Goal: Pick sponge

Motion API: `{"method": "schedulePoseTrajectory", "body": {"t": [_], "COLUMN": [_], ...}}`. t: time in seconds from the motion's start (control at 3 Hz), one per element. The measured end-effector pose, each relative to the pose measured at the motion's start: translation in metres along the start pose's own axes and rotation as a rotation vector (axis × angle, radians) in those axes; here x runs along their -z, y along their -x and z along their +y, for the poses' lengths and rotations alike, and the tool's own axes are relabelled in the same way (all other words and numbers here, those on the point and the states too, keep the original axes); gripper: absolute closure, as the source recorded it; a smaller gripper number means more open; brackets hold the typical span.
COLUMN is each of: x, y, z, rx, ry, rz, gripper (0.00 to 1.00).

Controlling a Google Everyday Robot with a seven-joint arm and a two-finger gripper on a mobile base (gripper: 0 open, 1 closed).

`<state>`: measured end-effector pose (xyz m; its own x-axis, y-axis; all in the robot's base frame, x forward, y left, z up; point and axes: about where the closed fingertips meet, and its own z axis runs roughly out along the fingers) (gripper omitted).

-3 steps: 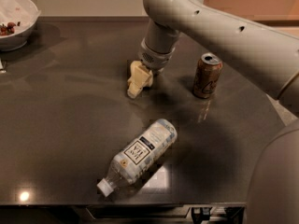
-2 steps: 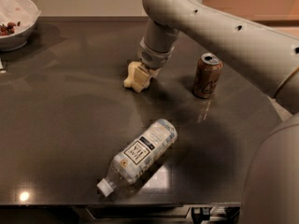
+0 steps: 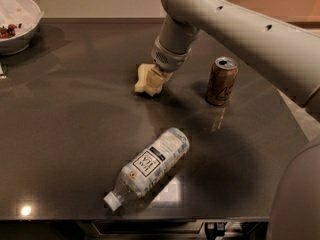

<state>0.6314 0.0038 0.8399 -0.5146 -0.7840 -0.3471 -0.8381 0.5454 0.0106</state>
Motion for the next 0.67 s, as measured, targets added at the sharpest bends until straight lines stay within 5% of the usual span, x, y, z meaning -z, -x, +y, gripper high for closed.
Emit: {"method": "schedulePoseTrajectory", "body": {"t": [0.33,0.67], "x": [0.034,0.076], "y": [-0.002,0.0], "z": [0.014,0.033], "rx": [0.065,0.166], "ry": [0.013,0.034], "rz": [-0.047,-0.098], "gripper": [1.0,1.0]}}
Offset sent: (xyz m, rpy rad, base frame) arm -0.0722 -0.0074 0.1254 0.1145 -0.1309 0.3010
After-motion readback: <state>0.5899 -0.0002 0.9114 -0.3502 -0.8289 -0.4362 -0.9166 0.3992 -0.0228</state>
